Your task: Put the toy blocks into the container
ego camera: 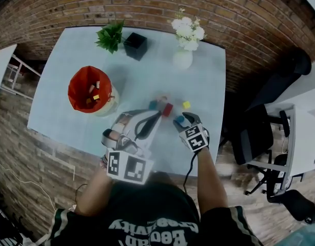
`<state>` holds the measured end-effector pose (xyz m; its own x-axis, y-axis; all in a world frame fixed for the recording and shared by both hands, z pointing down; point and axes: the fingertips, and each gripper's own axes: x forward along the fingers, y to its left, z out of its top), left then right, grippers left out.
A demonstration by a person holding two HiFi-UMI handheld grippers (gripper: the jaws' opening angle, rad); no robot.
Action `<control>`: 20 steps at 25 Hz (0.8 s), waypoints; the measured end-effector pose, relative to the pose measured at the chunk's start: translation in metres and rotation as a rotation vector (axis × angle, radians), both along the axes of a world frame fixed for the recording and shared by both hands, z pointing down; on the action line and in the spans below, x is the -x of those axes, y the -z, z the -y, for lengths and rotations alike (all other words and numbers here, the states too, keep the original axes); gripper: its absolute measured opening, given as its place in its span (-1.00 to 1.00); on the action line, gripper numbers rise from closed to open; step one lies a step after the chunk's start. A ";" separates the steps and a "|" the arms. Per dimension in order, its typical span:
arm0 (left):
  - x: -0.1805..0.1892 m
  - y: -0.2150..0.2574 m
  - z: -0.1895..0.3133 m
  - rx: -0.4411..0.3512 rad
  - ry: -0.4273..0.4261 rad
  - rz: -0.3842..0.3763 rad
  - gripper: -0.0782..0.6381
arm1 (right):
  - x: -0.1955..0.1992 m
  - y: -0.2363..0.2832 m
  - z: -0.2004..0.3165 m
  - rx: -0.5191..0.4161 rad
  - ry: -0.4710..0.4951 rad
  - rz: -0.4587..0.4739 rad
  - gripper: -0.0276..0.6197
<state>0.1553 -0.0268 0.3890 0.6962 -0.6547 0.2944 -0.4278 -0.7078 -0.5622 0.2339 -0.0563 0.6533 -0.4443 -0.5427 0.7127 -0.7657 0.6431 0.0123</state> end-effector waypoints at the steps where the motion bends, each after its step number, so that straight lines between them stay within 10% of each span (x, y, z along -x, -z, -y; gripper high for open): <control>1: 0.001 -0.001 0.001 0.003 0.004 0.001 -0.77 | 0.000 -0.005 0.000 0.013 0.001 0.001 -0.25; 11: 0.010 -0.004 0.012 0.016 0.026 0.005 -0.77 | 0.005 -0.008 0.000 -0.020 0.028 -0.022 -0.45; 20: 0.020 0.017 0.019 -0.014 -0.002 -0.032 -0.77 | 0.024 0.132 0.019 -0.311 -0.018 0.031 -0.45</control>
<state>0.1356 -0.0462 0.3720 0.7067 -0.6568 0.2631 -0.4440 -0.7012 -0.5579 0.2104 -0.0751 0.5214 -0.4515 -0.7407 0.4975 -0.7802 0.5983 0.1826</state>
